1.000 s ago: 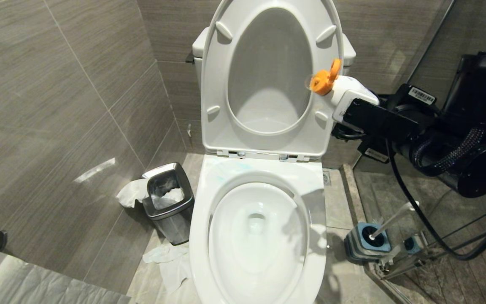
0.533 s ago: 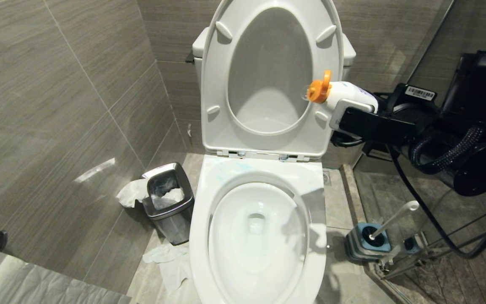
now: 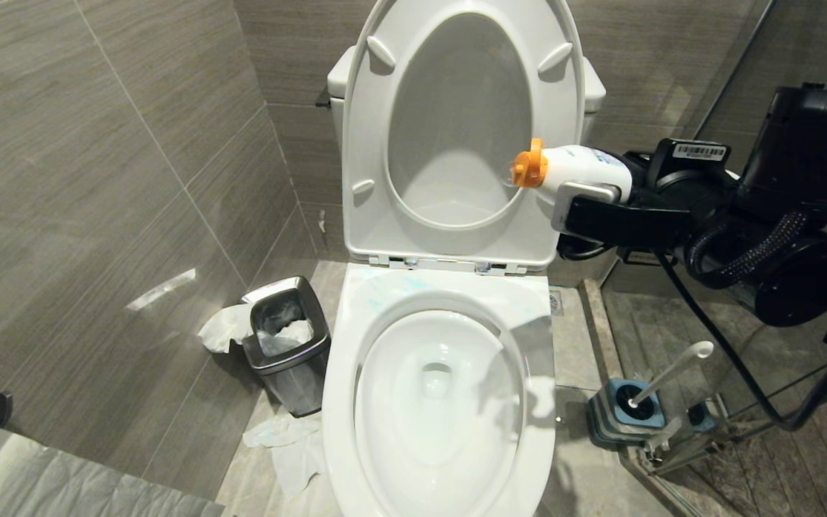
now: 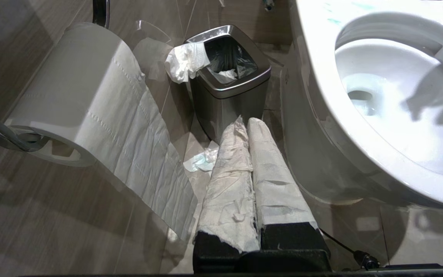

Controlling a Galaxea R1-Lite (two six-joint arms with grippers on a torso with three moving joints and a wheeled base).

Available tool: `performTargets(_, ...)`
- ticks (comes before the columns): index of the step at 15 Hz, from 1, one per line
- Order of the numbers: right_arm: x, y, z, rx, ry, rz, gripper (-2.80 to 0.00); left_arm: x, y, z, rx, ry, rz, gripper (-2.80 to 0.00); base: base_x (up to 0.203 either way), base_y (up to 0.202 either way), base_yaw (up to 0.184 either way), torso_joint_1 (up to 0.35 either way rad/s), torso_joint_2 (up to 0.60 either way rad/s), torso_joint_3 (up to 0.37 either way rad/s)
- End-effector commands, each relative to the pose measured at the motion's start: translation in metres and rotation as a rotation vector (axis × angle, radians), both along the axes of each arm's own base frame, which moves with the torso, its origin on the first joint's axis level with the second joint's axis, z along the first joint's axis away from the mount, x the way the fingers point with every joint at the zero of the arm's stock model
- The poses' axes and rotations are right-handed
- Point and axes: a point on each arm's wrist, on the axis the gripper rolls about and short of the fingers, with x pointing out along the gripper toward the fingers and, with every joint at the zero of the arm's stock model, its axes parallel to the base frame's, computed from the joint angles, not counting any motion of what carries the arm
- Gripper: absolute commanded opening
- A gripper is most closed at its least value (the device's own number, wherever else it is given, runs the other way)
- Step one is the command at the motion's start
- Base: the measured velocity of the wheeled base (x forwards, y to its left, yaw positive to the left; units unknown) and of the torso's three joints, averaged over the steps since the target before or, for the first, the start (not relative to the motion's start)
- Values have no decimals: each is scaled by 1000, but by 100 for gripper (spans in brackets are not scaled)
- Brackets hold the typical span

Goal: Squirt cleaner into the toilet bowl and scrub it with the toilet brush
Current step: Pour in the cleaning agent

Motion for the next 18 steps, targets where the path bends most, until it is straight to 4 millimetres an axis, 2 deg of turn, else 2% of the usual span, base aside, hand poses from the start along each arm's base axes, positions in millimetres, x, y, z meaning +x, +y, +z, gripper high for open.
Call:
performTargets(1,3,2,0,-51,-3,-4,-280,0,0,0,0,2,0,-280,0,0,0,0,0,0)
performTargets(10,10,6,-4,-218,14,-34,-280,0,0,0,1,2,0,-280,0,0,0,0,0,0)
performTargets(18,13,8,-1,-353,6,-38,-280,0,0,0,3,2,0,-280,0,0,0,0,0,0)
